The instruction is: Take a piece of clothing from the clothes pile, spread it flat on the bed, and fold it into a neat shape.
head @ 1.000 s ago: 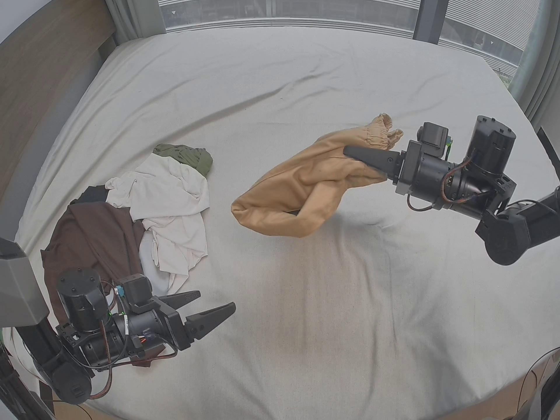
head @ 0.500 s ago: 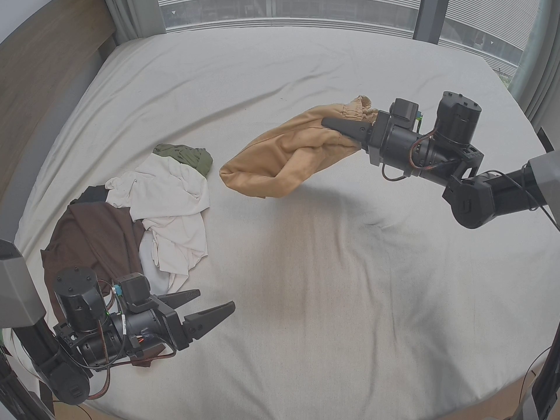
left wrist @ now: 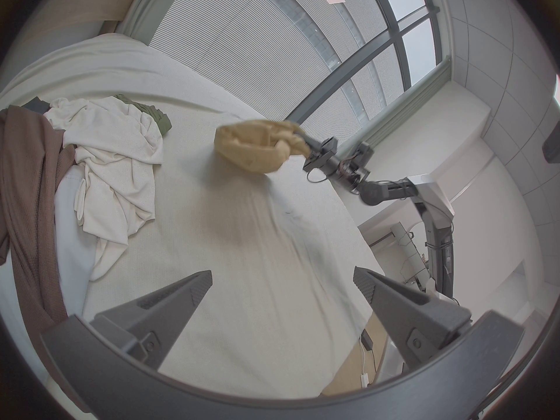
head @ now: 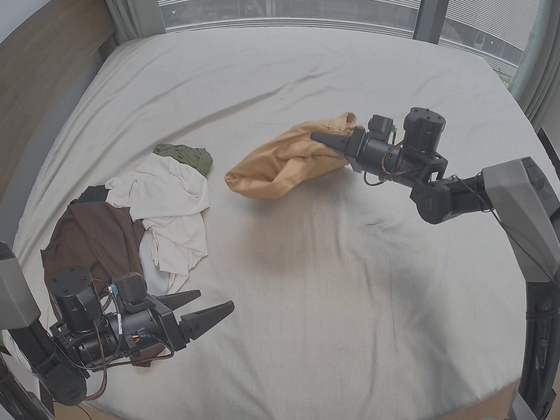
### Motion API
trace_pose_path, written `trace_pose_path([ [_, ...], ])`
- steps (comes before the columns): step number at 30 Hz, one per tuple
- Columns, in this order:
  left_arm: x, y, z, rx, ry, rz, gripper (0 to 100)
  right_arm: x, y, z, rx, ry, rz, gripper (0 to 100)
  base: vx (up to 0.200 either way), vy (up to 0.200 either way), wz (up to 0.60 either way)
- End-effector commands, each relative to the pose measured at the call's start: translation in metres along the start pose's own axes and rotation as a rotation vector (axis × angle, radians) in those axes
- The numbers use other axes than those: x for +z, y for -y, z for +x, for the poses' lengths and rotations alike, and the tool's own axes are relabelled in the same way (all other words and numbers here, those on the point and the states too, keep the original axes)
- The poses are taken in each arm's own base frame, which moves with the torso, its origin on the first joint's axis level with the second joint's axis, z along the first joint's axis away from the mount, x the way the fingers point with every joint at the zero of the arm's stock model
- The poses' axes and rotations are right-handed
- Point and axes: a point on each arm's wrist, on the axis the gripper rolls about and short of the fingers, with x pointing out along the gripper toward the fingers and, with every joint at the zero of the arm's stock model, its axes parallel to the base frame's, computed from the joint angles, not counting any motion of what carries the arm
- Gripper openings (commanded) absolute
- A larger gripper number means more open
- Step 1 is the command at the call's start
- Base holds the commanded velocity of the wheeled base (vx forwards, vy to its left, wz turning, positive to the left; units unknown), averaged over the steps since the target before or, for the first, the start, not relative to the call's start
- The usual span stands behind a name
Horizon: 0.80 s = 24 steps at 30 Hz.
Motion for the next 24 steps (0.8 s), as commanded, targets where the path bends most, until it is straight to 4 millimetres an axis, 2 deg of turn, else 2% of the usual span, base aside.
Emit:
trace_pose_path([
  [1, 0.000, 0.000, -0.001, -0.002, 0.002, -0.002, 100, -0.036, 0.048, -0.019, -0.113, -0.068, 0.065, 0, 0.000, 0.000, 0.00],
  [4, 0.001, 0.000, -0.001, -0.002, 0.002, -0.002, 100, -0.043, 0.057, -0.037, -0.150, -0.072, 0.065, 0, 0.000, 0.000, 0.00],
  [9, 0.000, 0.000, 0.000, -0.010, -0.002, -0.004, 100, -0.055, 0.059, -0.055, -0.167, -0.067, 0.070, 0, 0.000, 0.000, 0.00],
  [24, 0.002, 0.000, -0.001, -0.009, 0.003, -0.004, 100, -0.088, 0.061, -0.063, -0.163, -0.087, 0.081, 0, 0.000, 0.000, 0.00],
])
